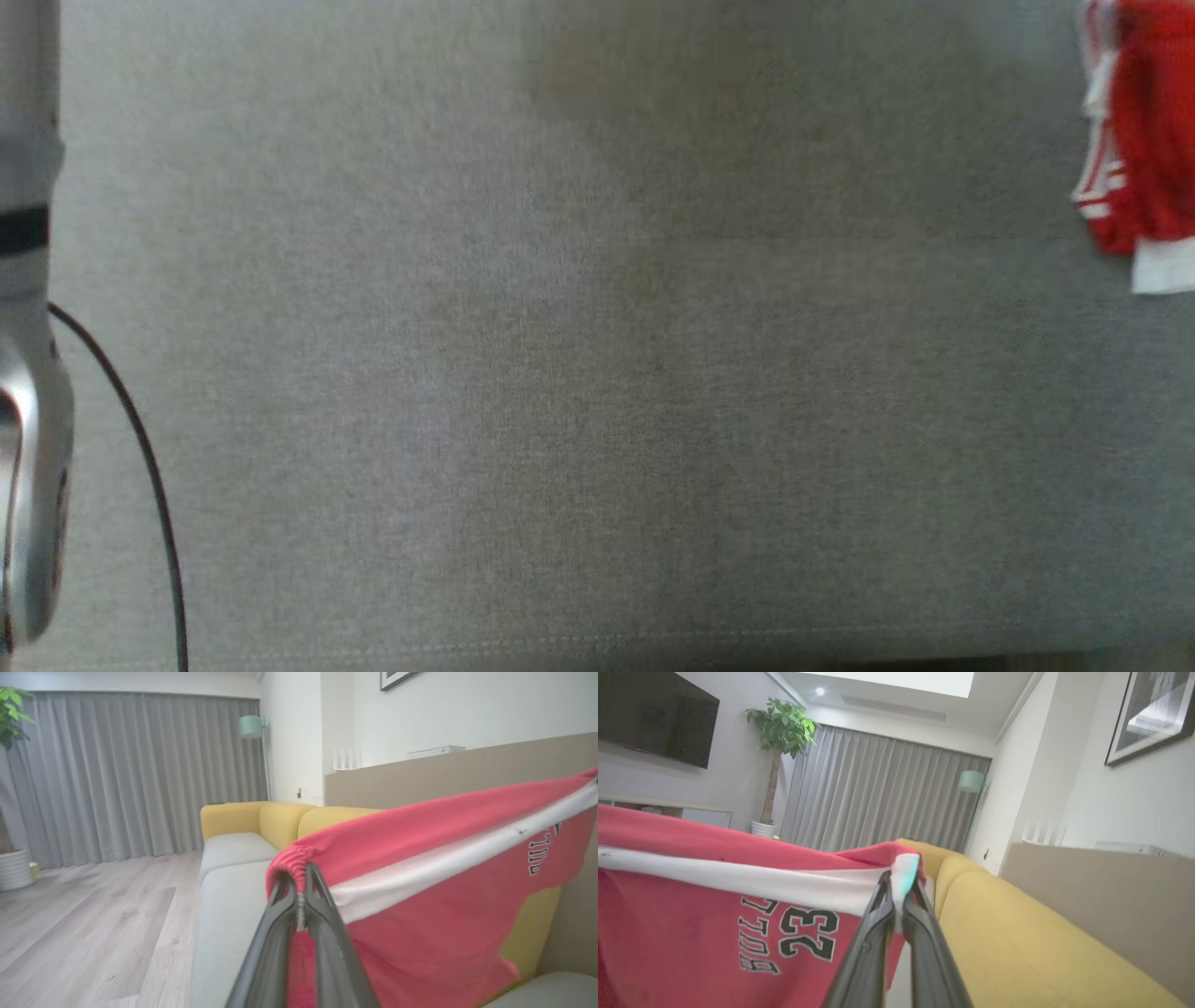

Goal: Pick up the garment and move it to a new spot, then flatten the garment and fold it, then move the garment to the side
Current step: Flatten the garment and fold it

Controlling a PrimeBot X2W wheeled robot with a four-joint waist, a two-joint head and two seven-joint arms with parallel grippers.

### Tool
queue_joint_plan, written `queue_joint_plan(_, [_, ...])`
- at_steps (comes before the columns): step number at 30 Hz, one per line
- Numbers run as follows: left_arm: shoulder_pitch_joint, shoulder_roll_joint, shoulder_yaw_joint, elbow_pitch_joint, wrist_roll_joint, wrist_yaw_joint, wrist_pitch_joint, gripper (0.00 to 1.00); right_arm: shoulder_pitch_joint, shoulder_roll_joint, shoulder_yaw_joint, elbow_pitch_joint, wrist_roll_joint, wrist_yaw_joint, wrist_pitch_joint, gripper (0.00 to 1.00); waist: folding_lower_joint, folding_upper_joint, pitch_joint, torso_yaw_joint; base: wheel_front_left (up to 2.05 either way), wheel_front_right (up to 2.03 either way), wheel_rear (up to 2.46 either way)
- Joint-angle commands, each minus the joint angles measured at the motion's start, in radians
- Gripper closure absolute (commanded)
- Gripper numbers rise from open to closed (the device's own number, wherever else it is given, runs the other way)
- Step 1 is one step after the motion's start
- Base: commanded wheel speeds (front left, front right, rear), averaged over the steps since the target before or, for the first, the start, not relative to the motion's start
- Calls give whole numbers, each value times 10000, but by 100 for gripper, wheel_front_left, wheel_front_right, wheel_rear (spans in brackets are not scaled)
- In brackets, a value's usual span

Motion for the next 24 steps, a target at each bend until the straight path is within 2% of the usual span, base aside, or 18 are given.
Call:
queue_joint_plan(1, [-488,417,279,213,178,9,-288,100,-245,282,-176,210,-137,65,-336,100,-4,0,890,62,0,0,0])
queue_joint_plan(7, [-771,-47,-143,2469,301,-225,-1345,100,-210,1070,-288,2518,-296,65,-1669,100,-4,0,1472,166,0,0,0])
queue_joint_plan(8, [-628,-237,-362,3090,258,-326,-1534,100,87,1158,-34,3243,-465,65,-1930,100,-4,0,1597,247,0,0,0])
queue_joint_plan(15, [215,-700,-1356,4703,156,-496,-1998,100,1086,1109,963,5181,-433,65,-2234,100,-4,0,1594,562,0,0,0])
queue_joint_plan(20, [1370,-606,-2936,4800,-93,-506,-2140,100,1971,1004,1958,5848,234,65,-2011,100,-4,0,1045,650,0,0,0])
queue_joint_plan(24, [2464,-231,-4847,4421,-244,-507,-2117,100,2914,583,3014,5920,820,65,-1837,100,-4,0,341,711,0,0,0])
